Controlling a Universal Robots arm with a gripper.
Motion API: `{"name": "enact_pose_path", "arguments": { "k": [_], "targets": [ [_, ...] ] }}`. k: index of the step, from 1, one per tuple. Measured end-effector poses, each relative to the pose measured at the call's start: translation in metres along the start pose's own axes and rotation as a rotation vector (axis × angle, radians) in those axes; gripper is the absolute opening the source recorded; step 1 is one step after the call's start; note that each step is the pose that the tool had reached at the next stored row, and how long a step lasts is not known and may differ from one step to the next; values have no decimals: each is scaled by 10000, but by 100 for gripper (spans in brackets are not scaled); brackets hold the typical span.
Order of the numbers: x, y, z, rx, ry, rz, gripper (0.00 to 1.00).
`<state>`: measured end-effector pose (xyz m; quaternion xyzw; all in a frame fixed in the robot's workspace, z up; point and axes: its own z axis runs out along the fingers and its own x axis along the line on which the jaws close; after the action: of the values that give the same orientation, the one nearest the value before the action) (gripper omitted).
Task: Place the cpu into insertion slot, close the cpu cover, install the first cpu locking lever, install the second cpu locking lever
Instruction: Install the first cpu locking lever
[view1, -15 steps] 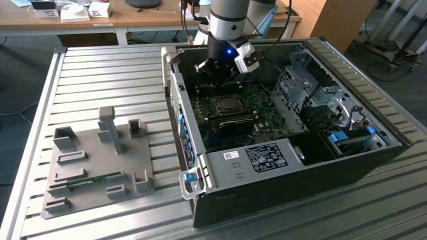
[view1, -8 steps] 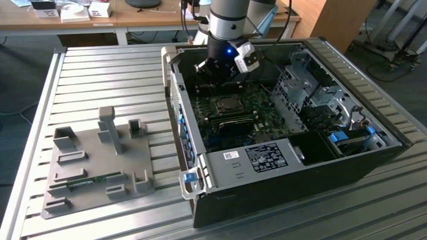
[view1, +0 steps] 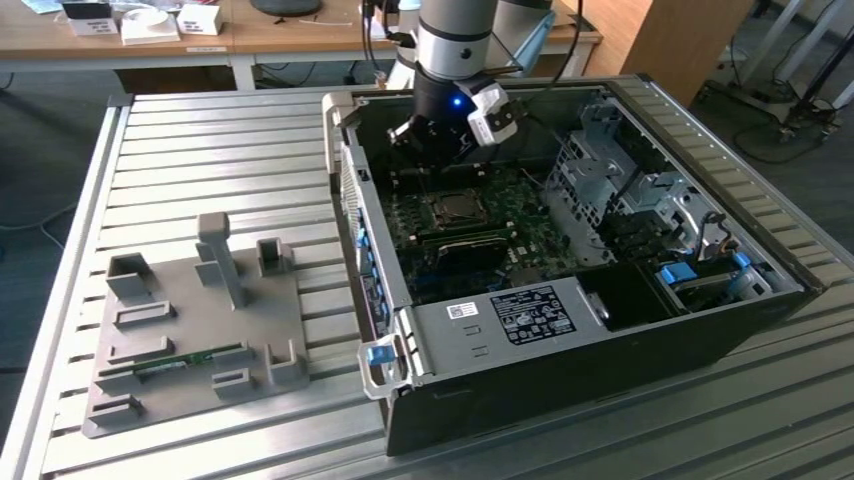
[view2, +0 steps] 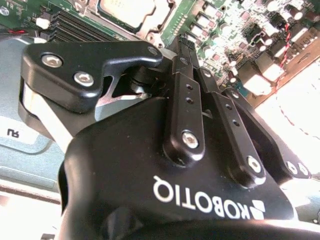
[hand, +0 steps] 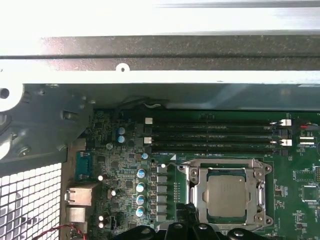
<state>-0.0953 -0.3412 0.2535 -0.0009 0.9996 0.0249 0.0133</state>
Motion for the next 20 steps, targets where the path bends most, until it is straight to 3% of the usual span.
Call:
{"name": "enact_pose_path", "arguments": {
  "k": [9,20],
  "targets": [
    [114,1,-1,-3,-23,-2,11],
    [118,3,-46,-75,-24,-1,11]
  ]
}}
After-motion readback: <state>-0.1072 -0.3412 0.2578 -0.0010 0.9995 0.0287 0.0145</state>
